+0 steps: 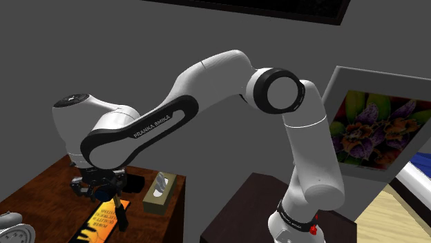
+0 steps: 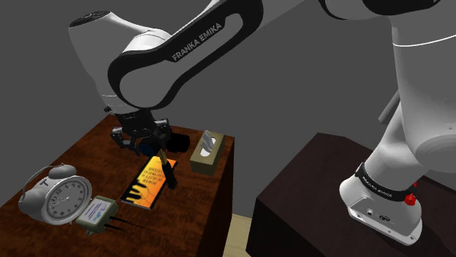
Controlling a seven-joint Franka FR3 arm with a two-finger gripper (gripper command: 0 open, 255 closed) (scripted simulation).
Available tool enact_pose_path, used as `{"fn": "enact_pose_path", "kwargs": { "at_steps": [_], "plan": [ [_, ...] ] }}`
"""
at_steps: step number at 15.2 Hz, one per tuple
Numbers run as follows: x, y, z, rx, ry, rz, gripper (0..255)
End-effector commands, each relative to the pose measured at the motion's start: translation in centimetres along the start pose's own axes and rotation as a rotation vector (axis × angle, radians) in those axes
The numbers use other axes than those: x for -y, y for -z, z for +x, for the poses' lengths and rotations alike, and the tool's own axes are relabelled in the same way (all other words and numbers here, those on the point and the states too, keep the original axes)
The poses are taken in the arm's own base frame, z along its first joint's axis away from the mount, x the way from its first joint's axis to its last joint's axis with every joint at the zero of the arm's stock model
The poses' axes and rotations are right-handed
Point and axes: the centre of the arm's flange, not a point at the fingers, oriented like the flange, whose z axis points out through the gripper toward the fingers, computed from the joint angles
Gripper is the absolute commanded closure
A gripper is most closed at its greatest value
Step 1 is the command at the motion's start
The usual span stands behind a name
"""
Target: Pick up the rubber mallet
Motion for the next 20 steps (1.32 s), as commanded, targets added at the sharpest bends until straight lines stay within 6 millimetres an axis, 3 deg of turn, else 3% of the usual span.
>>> {"fn": "enact_pose_path", "kwargs": {
  "at_steps": [1,3,18,20],
  "plan": [
    [0.0,-0.2,0.0,0.001,0.0,-0.003,255],
    [0.0,-0.1,-0.1,0.001,0.0,-0.003,255],
    [-0.2,7.8,0.0,0.001,0.0,-0.003,255],
    [-0.2,7.9,0.0,0.001,0.0,-0.003,255]
  ]
}}
